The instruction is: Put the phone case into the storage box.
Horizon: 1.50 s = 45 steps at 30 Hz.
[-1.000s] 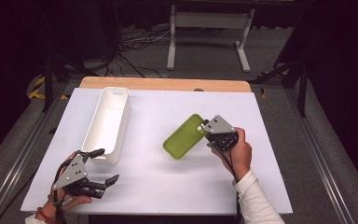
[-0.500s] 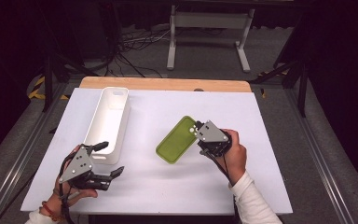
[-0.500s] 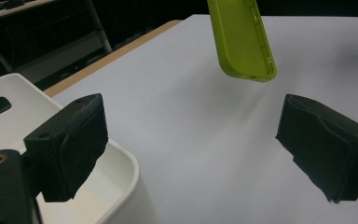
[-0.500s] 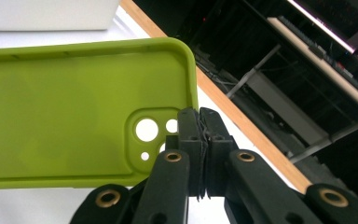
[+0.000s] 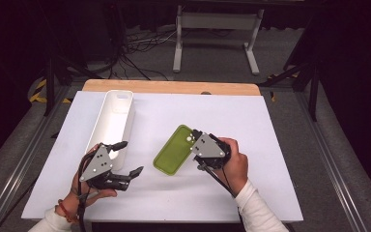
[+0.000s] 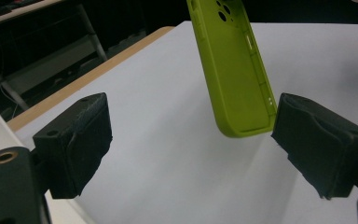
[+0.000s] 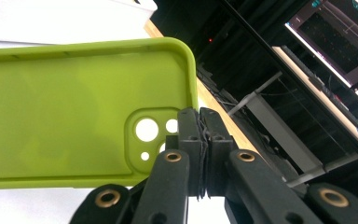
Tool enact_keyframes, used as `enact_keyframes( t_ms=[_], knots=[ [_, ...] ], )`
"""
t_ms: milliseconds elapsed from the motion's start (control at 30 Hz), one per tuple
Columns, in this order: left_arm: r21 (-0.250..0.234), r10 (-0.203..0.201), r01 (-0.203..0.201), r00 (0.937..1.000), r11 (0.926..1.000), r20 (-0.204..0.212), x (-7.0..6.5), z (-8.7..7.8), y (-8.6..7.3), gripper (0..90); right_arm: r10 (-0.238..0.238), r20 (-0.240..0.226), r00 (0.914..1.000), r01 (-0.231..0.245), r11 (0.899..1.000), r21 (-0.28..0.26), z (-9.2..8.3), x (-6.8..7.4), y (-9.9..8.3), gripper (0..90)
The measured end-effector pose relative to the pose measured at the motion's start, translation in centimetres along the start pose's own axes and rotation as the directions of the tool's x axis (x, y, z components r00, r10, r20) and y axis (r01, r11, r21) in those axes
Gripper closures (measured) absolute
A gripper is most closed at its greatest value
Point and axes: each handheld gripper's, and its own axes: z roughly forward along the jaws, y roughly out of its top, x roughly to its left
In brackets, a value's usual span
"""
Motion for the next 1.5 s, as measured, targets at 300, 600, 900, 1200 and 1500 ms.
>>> enact_keyframes(
  t_ms=[300, 600, 900, 1200, 1500],
  knots=[
    [0.020, 0.014, -0.014, 0.9998, 0.9997, -0.016, 0.0, 1.7, 0.9, 15.2, -0.041, -0.001, 0.9992, 0.041, 0.999, -0.034, -0.2, 1.2, 0.7, 89.0],
    [0.021, -0.008, 0.008, 1.0000, 0.9997, 0.002, 0.5, 2.9, 1.4, 16.3, -0.111, 0.009, 0.9938, 0.111, 0.992, -0.061, -0.2, 2.7, 1.5, 89.0],
    [0.034, -0.046, 0.045, 0.9987, 0.9984, 0.023, 0.7, 4.3, 2.2, 22.4, -0.188, 0.027, 0.9818, 0.190, 0.977, -0.098, -0.5, 4.3, 2.0, 88.9],
    [0.058, -0.063, 0.060, 0.9962, 0.9965, 0.060, 1.4, 4.7, 2.7, 35.9, -0.339, 0.079, 0.9376, 0.347, 0.929, -0.133, -0.7, 6.1, 2.2, 88.8],
    [0.073, -0.053, 0.046, 0.9939, 0.9963, 0.097, 1.3, 5.2, 3.2, 46.2, -0.395, 0.110, 0.9119, 0.408, 0.904, -0.129, -0.5, 6.7, 2.2, 88.7]
  ],
)
